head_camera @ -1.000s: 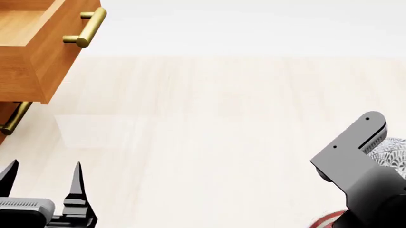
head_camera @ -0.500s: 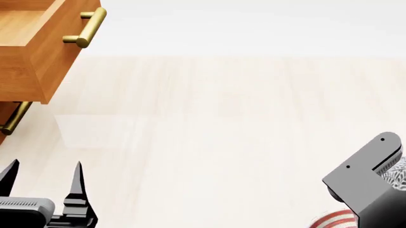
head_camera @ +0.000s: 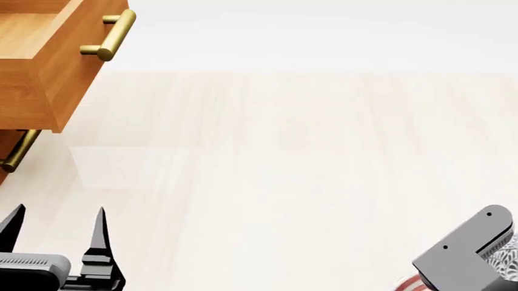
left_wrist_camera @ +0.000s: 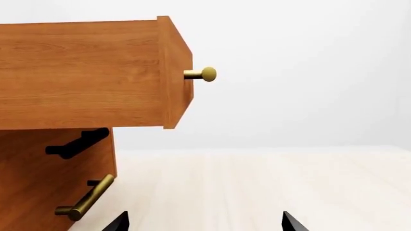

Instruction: Put the bowl on the plate.

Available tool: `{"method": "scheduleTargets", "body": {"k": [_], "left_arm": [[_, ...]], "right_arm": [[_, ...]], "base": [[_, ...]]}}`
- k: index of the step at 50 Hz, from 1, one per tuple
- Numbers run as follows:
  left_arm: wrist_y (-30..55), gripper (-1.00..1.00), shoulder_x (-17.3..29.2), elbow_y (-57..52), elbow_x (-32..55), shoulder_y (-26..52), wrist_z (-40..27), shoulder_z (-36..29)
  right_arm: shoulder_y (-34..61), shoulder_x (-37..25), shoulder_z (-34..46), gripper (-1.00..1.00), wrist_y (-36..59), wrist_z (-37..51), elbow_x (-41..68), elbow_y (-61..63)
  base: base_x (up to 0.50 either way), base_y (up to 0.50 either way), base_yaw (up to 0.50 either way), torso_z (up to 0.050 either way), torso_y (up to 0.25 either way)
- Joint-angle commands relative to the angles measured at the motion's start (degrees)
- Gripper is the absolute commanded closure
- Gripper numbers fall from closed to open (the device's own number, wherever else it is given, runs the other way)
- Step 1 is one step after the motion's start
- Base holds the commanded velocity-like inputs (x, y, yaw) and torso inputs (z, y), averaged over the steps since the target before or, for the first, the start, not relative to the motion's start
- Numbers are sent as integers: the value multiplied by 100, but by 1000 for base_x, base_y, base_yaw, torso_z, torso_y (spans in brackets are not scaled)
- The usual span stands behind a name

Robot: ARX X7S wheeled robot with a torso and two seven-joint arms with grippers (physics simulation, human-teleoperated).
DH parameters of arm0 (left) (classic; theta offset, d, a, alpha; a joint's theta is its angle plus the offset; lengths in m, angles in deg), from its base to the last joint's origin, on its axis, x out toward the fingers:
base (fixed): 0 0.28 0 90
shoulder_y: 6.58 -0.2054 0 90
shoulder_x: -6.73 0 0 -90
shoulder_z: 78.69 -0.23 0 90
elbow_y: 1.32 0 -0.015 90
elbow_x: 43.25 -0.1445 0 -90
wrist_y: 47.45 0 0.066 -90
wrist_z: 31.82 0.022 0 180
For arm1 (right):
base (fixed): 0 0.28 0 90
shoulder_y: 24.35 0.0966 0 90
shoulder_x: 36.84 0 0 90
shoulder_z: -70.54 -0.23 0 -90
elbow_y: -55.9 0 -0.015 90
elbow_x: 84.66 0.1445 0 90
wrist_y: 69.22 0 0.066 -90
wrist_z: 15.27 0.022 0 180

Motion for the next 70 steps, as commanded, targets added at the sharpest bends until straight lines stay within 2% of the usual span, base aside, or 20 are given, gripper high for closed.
{"method": "scheduleTargets", "body": {"k": [1, 22, 50, 70], "left_arm": [[-29, -100, 19, 17, 10, -3, -4, -7], [-55, -100, 16, 106, -16, 44, -16, -67], [-137, -100, 31, 139, -25, 21, -39, -120], [-180, -100, 51, 167, -15, 6, -59, -136]], "right_arm": [[-126, -92, 16, 100, -192, 14, -158, 53], [-384, -54, 42, 100, -694, -415, -664, -60], [-676, -349, 70, 100, -1020, -326, -598, 66], [-889, -253, 124, 100, -1311, -493, -792, -27]], "base": [[0, 0, 0, 0, 0], [0, 0, 0, 0, 0], [0, 0, 0, 0, 0], [0, 0, 0, 1, 1]]}}
